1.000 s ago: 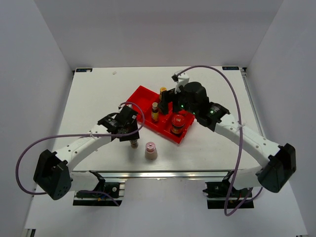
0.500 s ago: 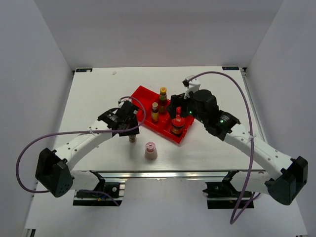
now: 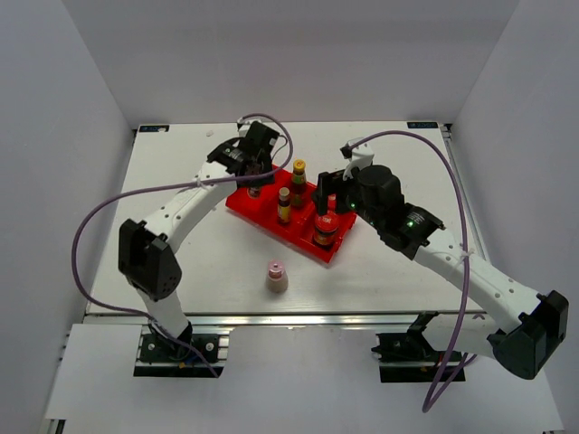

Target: Organize the condiment bottles

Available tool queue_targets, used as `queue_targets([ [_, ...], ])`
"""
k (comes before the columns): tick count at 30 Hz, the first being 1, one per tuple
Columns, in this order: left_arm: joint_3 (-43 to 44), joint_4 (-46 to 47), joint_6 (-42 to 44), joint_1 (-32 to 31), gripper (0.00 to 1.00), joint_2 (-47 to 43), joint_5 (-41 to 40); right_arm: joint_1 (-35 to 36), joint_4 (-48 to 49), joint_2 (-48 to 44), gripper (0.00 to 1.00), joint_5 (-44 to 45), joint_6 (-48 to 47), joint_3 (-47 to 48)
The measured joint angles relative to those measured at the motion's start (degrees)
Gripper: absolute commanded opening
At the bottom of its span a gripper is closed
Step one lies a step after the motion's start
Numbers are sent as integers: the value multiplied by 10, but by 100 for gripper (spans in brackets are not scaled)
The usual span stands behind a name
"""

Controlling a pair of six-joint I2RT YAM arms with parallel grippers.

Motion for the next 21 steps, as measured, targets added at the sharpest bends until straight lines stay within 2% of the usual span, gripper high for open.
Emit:
queue_targets([
  [9, 136, -14, 47, 75, 31, 124, 27, -6, -3, 0, 89, 9, -8, -6],
  [21, 155, 57, 111, 90, 34, 199, 104, -14, -3, 9, 89, 14, -10, -6],
])
